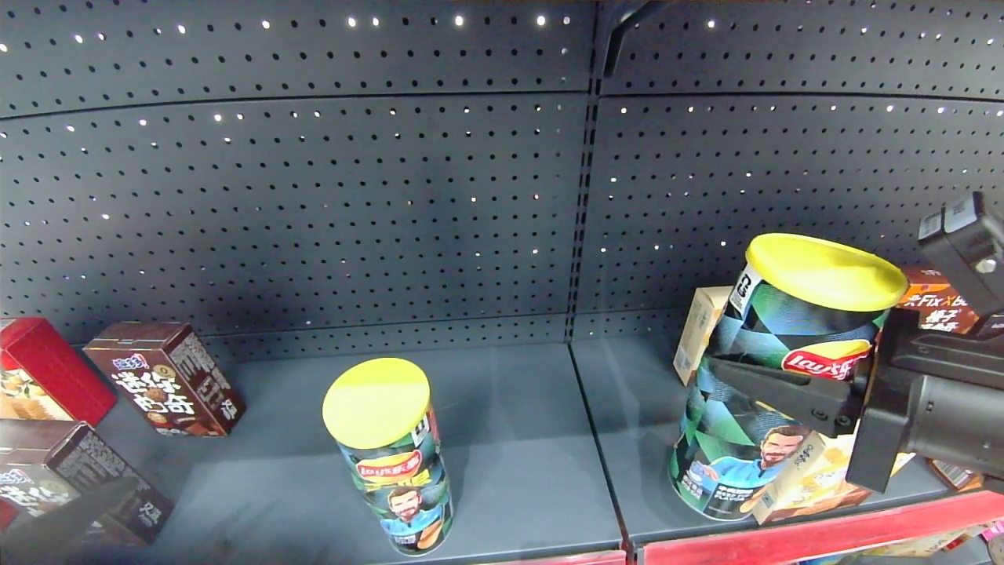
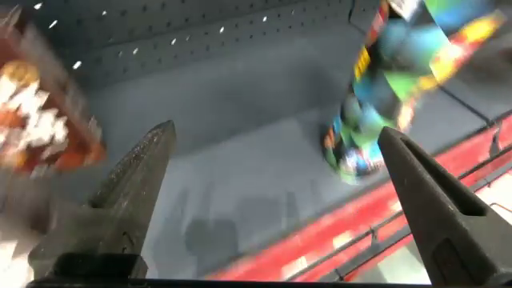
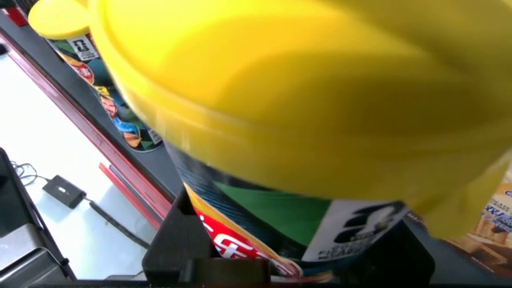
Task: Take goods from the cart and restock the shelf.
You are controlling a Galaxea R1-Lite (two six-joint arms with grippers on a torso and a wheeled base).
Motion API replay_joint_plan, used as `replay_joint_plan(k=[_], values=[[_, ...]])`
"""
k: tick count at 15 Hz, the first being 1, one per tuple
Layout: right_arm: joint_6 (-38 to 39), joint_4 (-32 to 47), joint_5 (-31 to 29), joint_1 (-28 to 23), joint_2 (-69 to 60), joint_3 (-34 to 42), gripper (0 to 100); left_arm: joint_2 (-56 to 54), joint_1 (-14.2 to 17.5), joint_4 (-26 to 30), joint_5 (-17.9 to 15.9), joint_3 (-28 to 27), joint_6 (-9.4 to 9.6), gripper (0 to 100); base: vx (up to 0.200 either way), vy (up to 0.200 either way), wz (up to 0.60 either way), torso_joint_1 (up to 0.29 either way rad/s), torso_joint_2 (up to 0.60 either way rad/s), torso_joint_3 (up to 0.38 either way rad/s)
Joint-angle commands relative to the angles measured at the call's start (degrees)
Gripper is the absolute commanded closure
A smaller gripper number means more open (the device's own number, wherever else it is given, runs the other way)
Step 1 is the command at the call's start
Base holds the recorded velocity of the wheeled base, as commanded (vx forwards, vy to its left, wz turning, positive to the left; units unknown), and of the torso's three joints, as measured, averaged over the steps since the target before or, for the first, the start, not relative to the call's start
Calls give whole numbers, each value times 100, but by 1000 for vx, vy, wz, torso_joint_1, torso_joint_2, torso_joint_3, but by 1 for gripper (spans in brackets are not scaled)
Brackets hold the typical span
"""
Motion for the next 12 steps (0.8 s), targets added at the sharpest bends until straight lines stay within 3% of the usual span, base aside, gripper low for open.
replay_joint_plan(k=[1, 2, 3, 4, 6, 7, 8, 12], values=[[-2, -4, 0, 3, -7, 39, 100, -3382, 200, 2572, 124, -74, -63, 0, 0, 0, 0, 0, 0, 0], [-2, -4, 0, 3, -16, 47, 100, -3690, 208, 3214, 485, -101, 61, 0, 0, 0, 0, 0, 0, 0], [-2, -4, 0, 3, -25, 65, 100, -3558, 200, 3117, 889, -127, -1, 0, 0, 0, 0, 0, 0, 0], [-2, -12, 0, -6, -69, 83, 100, -3681, 147, 3152, 994, 5, -19, 0, 0, 0, 0, 0, 0, 0], [-2, -12, 0, -23, -95, 127, 100, -3707, 129, 3231, 889, 5, -54, 0, 0, 0, 0, 0, 0, 0], [-2, -21, 8, -41, -139, 171, 100, -3725, 50, 3266, 581, -4, -405, 0, 0, 0, 0, 0, 0, 0], [-2, -56, 8, -41, -157, 188, 100, -3997, -82, 3240, 362, -4, -590, 0, 0, 0, 0, 0, 0, 0], [-2, -100, 35, 12, -25, 118, 100, -4112, -82, 3222, 256, 5, -616, 0, 0, 0, 0, 0, 0, 0]])
